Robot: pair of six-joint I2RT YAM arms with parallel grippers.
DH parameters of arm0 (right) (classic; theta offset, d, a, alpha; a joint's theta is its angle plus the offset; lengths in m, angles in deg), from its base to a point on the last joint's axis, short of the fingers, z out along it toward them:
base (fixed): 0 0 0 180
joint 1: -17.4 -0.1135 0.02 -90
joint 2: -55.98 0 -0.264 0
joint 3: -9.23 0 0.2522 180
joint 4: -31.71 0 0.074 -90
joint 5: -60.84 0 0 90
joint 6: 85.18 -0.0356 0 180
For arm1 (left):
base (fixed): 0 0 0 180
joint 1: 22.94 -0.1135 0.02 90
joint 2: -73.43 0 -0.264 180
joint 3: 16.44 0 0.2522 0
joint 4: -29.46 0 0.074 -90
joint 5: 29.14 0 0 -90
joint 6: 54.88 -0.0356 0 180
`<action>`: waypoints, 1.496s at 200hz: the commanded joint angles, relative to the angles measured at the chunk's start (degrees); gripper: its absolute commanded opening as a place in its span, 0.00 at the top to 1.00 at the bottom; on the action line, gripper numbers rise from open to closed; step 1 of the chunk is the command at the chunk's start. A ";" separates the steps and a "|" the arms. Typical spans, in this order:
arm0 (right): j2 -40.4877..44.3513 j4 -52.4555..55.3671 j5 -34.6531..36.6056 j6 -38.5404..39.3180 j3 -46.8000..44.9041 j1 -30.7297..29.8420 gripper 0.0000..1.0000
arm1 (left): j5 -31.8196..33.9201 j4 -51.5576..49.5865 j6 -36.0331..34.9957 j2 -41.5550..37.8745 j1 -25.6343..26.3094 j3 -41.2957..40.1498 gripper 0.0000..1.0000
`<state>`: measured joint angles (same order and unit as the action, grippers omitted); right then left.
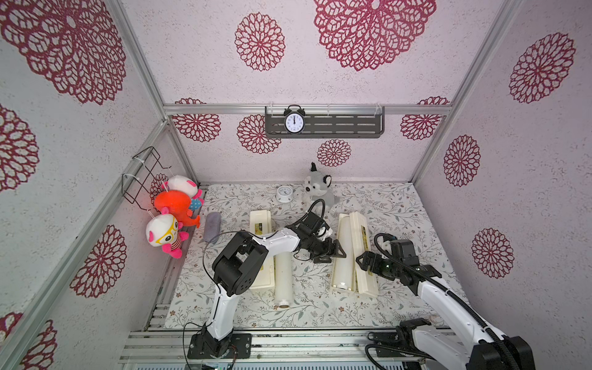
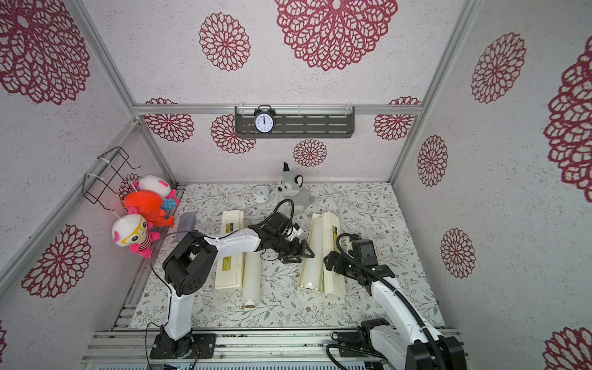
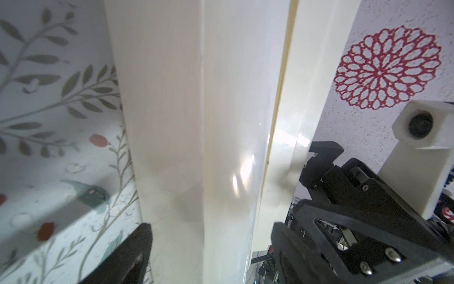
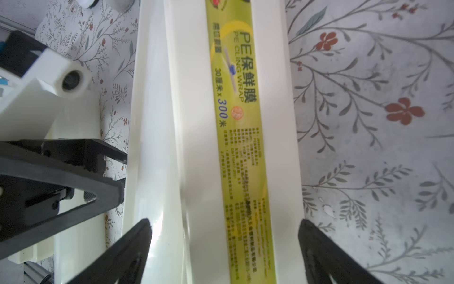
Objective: Put plastic wrap rolls into dispensers
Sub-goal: Close the lid on the plastic wrap cutting box.
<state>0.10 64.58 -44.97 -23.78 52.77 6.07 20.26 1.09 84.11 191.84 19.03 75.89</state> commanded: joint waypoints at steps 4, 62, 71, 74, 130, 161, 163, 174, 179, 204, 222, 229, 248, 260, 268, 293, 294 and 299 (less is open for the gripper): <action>1.79 1.40 -2.26 3.95 0.89 2.11 0.02 | 0.17 0.31 -1.09 -0.77 -0.75 -0.78 0.19; -2.87 -5.07 -6.17 5.33 -0.88 4.65 0.01 | -0.35 0.11 -1.44 -0.78 -1.15 -0.78 0.19; -4.24 -7.60 -8.02 5.07 -1.73 4.78 0.01 | -0.45 0.17 -1.44 -0.72 -1.19 -0.70 0.19; -4.81 -8.25 -8.37 4.91 -1.95 4.79 0.01 | -0.52 0.21 -1.44 -0.76 -1.27 -0.69 0.19; -9.70 -15.41 -16.00 3.66 -3.76 4.74 0.01 | -1.41 0.55 -1.46 -0.55 -1.82 -0.54 0.19; -9.32 -15.91 -18.01 3.13 -3.77 3.90 0.02 | -1.68 1.02 -1.35 -0.37 -1.96 -0.56 0.19; -9.18 -15.81 -18.02 3.12 -3.72 3.87 0.02 | -1.70 1.00 -1.35 -0.37 -1.94 -0.59 0.19; -8.50 -14.83 -17.45 3.04 -3.31 2.91 0.02 | -1.61 1.20 -1.27 -0.54 -2.11 -0.82 0.19; -8.22 -14.26 -16.87 3.02 -2.93 2.40 0.03 | -1.59 1.32 -1.20 -0.63 -2.17 -1.00 0.19; -8.20 -11.98 -13.54 2.41 -1.03 -0.16 0.06 | -1.41 2.21 -0.87 -1.14 -2.26 -1.68 0.19; -9.07 -10.62 -11.20 1.69 0.30 -2.02 0.14 | -1.33 2.85 -0.66 -1.52 -2.43 -2.42 0.19; -9.11 -10.31 -10.37 1.30 0.73 -2.70 0.16 | -1.24 3.14 -0.49 -1.73 -2.49 -2.73 0.19; -9.09 -8.79 -8.00 0.74 2.14 -4.74 0.22 | -1.24 3.77 -0.37 -2.02 -2.52 -3.48 0.19; -9.36 -6.75 -5.77 0.83 3.42 -5.88 0.24 | -1.29 4.19 -0.24 -2.13 -2.58 -3.85 0.19; -9.52 -5.23 -4.38 0.88 4.44 -6.50 0.24 | -1.32 4.25 -0.21 -2.17 -2.67 -4.01 0.19; -10.32 0.35 0.51 0.34 8.25 -8.52 0.24 | -1.38 5.20 -0.13 -2.45 -3.08 -4.84 0.19; -10.36 0.55 0.60 0.32 8.44 -8.62 0.24 | -1.38 5.25 -0.06 -2.47 -3.11 -4.88 0.19; -10.53 1.81 1.64 0.18 9.32 -8.95 0.24 | -1.33 5.50 -0.08 -2.64 -3.21 -5.08 0.19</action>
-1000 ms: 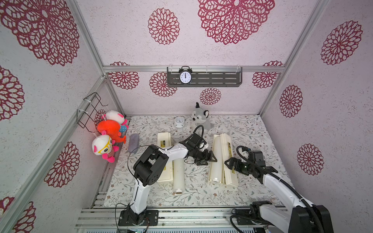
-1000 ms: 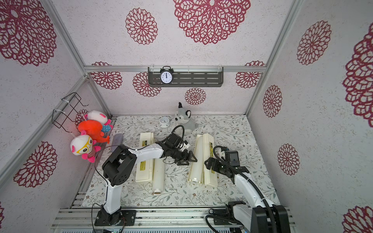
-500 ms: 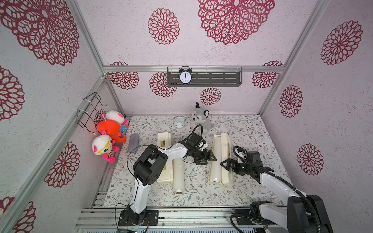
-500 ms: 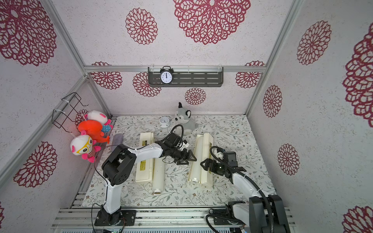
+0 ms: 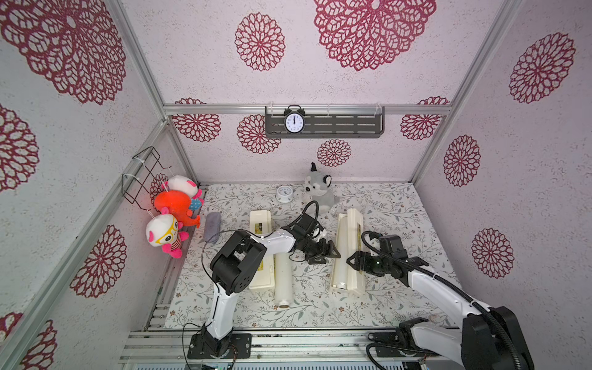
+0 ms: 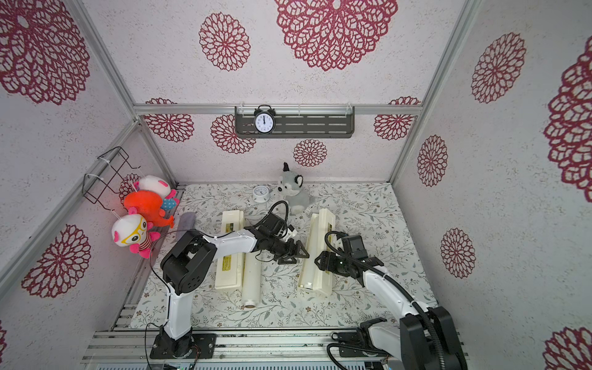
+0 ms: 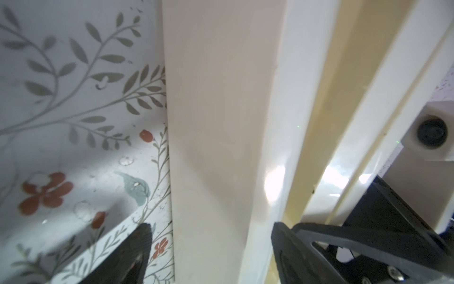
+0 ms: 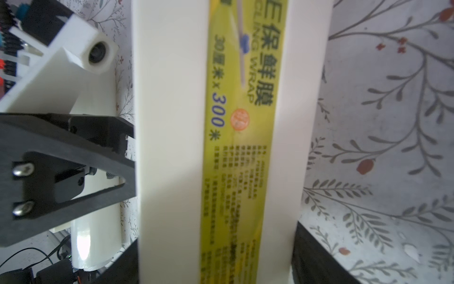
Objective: Put plastic wrap rolls into dispensers
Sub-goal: Close the lid on the plastic wrap cutting box.
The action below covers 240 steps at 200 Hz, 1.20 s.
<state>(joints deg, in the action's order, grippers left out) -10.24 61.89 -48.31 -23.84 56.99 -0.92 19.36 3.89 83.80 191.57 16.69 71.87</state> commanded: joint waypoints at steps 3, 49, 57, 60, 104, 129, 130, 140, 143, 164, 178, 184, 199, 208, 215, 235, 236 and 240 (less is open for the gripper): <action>-0.29 5.27 5.55 0.15 5.64 -2.16 0.24 | -0.35 2.82 0.26 -2.57 -0.95 -1.20 0.19; -3.46 14.61 10.36 -1.52 14.04 -5.41 0.22 | 0.36 6.74 0.74 -4.53 -2.01 -4.48 0.19; -4.18 15.71 11.34 -2.34 15.27 -6.18 0.22 | 0.44 7.67 0.88 -4.85 -2.26 -5.20 0.19; -4.38 16.02 11.68 -2.66 15.71 -6.39 0.22 | 0.41 7.94 0.88 -5.01 -2.36 -5.54 0.19; -9.08 18.23 16.76 -8.81 19.93 -10.41 0.21 | 0.07 12.53 0.96 -8.17 -4.66 -9.02 0.19; -12.59 19.64 21.01 -11.92 22.78 -13.81 0.21 | -1.08 17.02 2.60 -8.76 -6.18 -11.34 0.19; -12.74 19.71 21.14 -12.06 22.87 -13.91 0.21 | -1.15 17.18 2.62 -8.78 -6.21 -11.43 0.19; -14.04 19.94 21.98 -12.94 23.68 -14.96 0.20 | -1.63 18.20 2.73 -8.98 -6.34 -11.91 0.19; -14.49 19.96 22.33 -13.27 23.88 -15.24 0.20 | -1.70 18.30 2.69 -8.99 -6.41 -12.05 0.19; -16.42 19.70 23.30 -15.03 24.93 -16.97 0.19 | -2.23 18.72 2.21 -8.86 -6.51 -12.42 0.19; -17.33 20.15 23.71 -15.79 25.48 -18.08 0.18 | -2.45 19.18 2.18 -8.56 -6.83 -12.66 0.19; -17.62 20.62 24.01 -16.01 25.71 -18.50 0.17 | -2.37 19.54 2.34 -8.55 -6.98 -12.91 0.19; -18.22 20.77 24.26 -16.43 25.62 -19.35 0.10 | -2.62 20.96 3.06 -8.30 -7.21 -13.27 0.19; -18.33 20.47 24.42 -16.71 25.59 -19.76 0.06 | -2.71 21.05 3.08 -8.07 -7.22 -13.05 0.19; -18.17 19.80 24.22 -16.70 25.50 -20.06 0.02 | -2.72 21.07 3.08 -7.94 -7.25 -12.98 0.19; -17.51 19.21 24.08 -16.34 26.09 -20.61 0.01 | -2.71 21.21 3.30 -7.37 -7.21 -12.81 0.19; -17.48 19.23 24.12 -16.25 26.15 -20.61 0.01 | -2.67 21.21 3.32 -7.34 -7.21 -12.78 0.19; -17.34 19.45 24.23 -16.20 26.27 -20.67 0.01 | -2.71 21.37 3.49 -7.24 -7.21 -12.82 0.19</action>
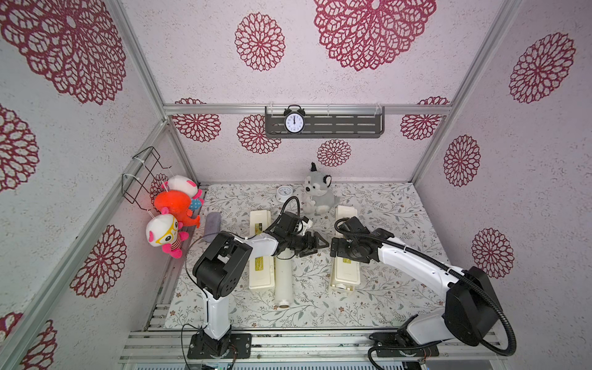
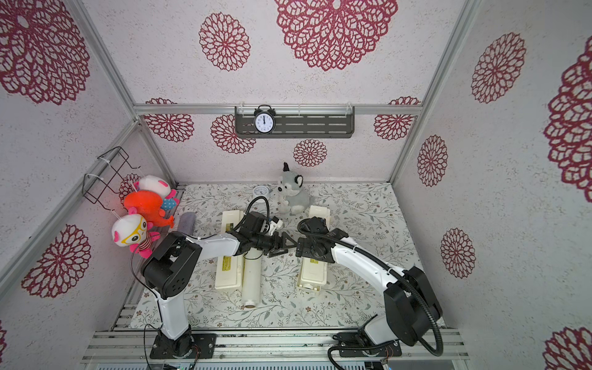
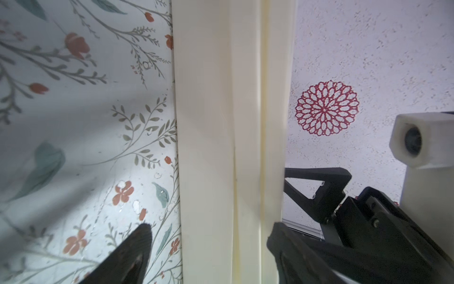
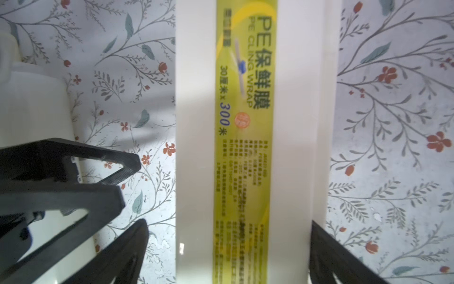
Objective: Put plastic wrap rolls into dispensers
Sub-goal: Close the lid on the plastic wrap cutting box.
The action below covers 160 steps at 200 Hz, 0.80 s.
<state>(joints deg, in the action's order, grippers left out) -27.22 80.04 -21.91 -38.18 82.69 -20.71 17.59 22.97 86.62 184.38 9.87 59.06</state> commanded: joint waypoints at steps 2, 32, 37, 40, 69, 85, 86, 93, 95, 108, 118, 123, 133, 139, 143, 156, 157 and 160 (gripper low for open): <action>-0.31 1.36 -2.15 -1.85 0.58 -0.91 0.01 | -0.96 2.37 0.76 0.02 -0.39 -0.03 0.19; 2.54 2.99 -0.59 -1.47 0.77 -0.84 0.01 | -0.65 2.11 1.06 0.49 0.17 1.12 0.19; 3.14 3.13 -0.41 -1.47 0.77 -0.83 0.01 | -0.63 1.69 0.97 0.66 0.39 1.48 0.18; 3.48 3.20 -0.32 -1.51 0.77 -0.83 0.01 | -0.60 1.45 0.88 0.71 0.47 1.72 0.18; 7.00 3.52 -0.11 -1.38 0.26 -0.83 0.01 | 0.01 -0.46 0.53 3.06 1.78 4.06 0.18; 9.83 4.10 0.83 -1.23 -0.67 -0.29 0.02 | 0.62 -1.46 0.53 3.87 2.48 5.37 0.19; 10.04 4.10 0.84 -1.22 -0.83 -0.21 0.02 | 0.63 -1.55 0.53 3.94 2.54 5.44 0.19; 11.45 3.83 0.65 -1.08 -2.17 0.64 0.03 | 0.68 -1.87 0.53 4.17 2.84 6.07 0.19; 11.93 3.64 0.53 -1.04 -2.60 0.90 0.03 | 0.72 -2.03 0.53 4.24 2.92 6.28 0.19; 14.60 1.11 -1.85 -0.56 -6.47 3.13 0.06 | 0.94 -3.56 -0.01 4.78 3.51 7.52 0.20; 16.47 -1.80 -4.26 -0.09 -9.70 4.81 0.10 | 1.32 -4.95 -0.47 5.16 3.73 8.34 0.21; 17.29 -3.48 -5.61 0.13 -11.43 5.61 0.11 | 1.39 -5.27 -0.44 5.31 3.88 8.72 0.21; 18.65 -7.33 -8.56 0.42 -14.62 7.33 0.14 | 1.56 -5.74 -0.40 5.63 4.16 9.29 0.22; 19.54 -9.96 -10.29 0.55 -16.49 7.86 0.15 | 1.62 -6.15 -0.44 5.71 4.28 9.72 0.22; 19.97 -11.59 -11.30 0.49 -17.67 8.34 0.16 | 1.77 -6.48 -0.44 5.88 4.42 10.01 0.22; 20.53 -15.23 -13.31 0.20 -20.30 8.92 0.18 | 1.91 -7.68 -0.66 6.35 4.90 11.37 0.24; 20.49 -15.36 -13.53 0.16 -20.40 8.88 0.18 | 1.93 -7.74 -0.68 6.36 4.98 11.47 0.24; 20.50 -16.16 -14.03 0.01 -21.03 8.94 0.19 | 1.95 -8.12 -0.78 6.38 5.13 11.73 0.25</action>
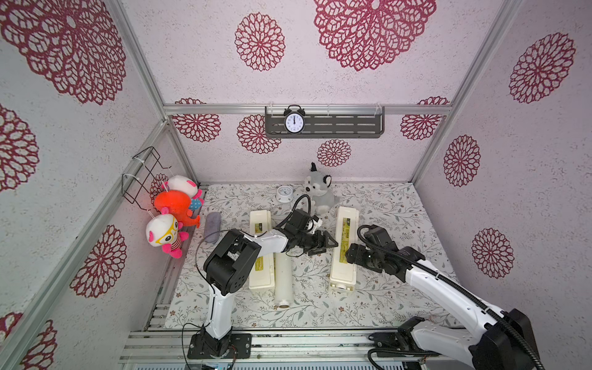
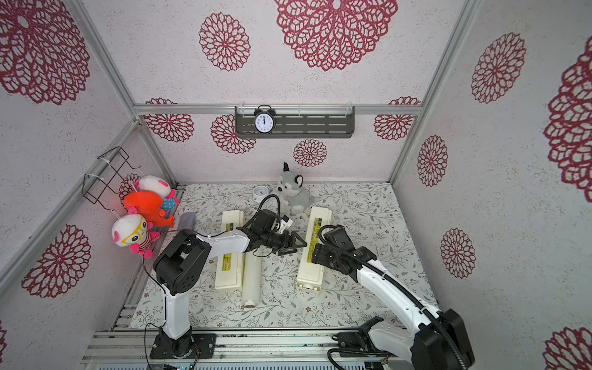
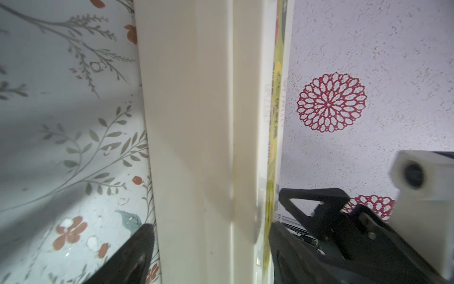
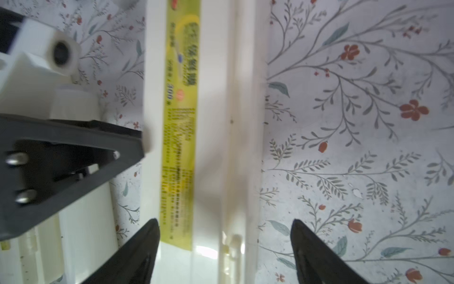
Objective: Put plastic wrap rolls into dispensers
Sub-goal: Close the lid on the plastic wrap cutting box.
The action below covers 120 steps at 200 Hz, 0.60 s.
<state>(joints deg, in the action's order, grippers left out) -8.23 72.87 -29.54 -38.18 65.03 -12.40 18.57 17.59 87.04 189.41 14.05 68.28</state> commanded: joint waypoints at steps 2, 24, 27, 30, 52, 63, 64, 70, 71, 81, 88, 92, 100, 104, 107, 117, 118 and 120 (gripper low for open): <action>1.53 -9.37 -6.65 -0.09 -3.74 0.65 0.19 | 1.02 -3.00 -1.20 1.39 1.04 2.69 0.25; 1.78 -12.74 -8.52 -1.08 -6.85 0.80 0.23 | 1.40 -4.40 -1.16 1.38 2.14 3.48 0.29; 1.84 -13.18 -8.86 -1.30 -7.16 0.79 0.24 | 1.55 -4.62 -1.13 1.35 2.25 3.48 0.30; 2.03 -13.74 -9.13 -1.48 -7.63 0.80 0.25 | 1.63 -4.80 -1.10 1.41 2.41 3.53 0.31; 3.27 -16.25 -11.27 -2.90 -9.42 0.82 0.30 | 2.18 -6.70 -1.11 0.49 3.06 3.85 0.40; 3.88 -15.91 -11.65 -3.09 -9.60 0.80 0.30 | 2.40 -7.56 -1.19 -0.15 3.42 3.93 0.42; 3.94 -15.85 -11.66 -3.07 -9.65 0.80 0.31 | 2.48 -7.63 -1.20 -0.15 3.47 3.97 0.42; 4.36 -15.68 -11.66 -3.14 -9.74 0.80 0.31 | 2.66 -8.02 -1.15 -0.44 3.73 3.93 0.43; 4.44 -15.65 -11.70 -3.18 -9.76 0.84 0.31 | 2.70 -8.07 -1.13 -0.47 3.76 3.93 0.43; 5.33 -15.79 -12.06 -3.46 -10.04 0.79 0.32 | 2.90 -8.23 -0.77 -1.08 4.11 3.69 0.43; 5.93 -16.00 -12.30 -3.69 -10.27 0.76 0.33 | 3.14 -8.22 -0.47 -1.58 4.35 3.45 0.43; 6.15 -16.28 -12.54 -3.88 -10.43 0.80 0.33 | 3.30 -8.22 -0.34 -1.78 4.52 3.32 0.43; 6.52 -16.97 -13.14 -4.28 -10.87 0.80 0.35 | 3.52 -8.09 0.04 -2.27 4.74 3.10 0.44; 6.71 -17.32 -13.42 -4.51 -11.07 0.80 0.35 | 3.57 -8.00 0.18 -2.53 4.86 3.00 0.44; 6.77 -17.49 -13.56 -4.62 -11.30 0.80 0.35 | 3.60 -7.90 0.35 -2.68 4.92 2.92 0.44; 6.95 -17.84 -13.85 -4.69 -11.69 0.71 0.36 | 3.70 -7.62 0.80 -2.87 5.27 2.68 0.46; 6.92 -17.87 -13.85 -4.71 -11.71 0.71 0.36 | 3.74 -7.61 0.81 -2.87 5.28 2.64 0.46; 6.91 -17.83 -13.86 -4.67 -11.78 0.71 0.36 | 3.78 -7.56 0.86 -2.87 5.30 2.68 0.46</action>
<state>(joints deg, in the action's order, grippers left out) -2.70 57.76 -40.75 -41.26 53.64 -11.53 21.39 10.79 87.21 188.84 17.96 71.47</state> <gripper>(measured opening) 0.643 0.546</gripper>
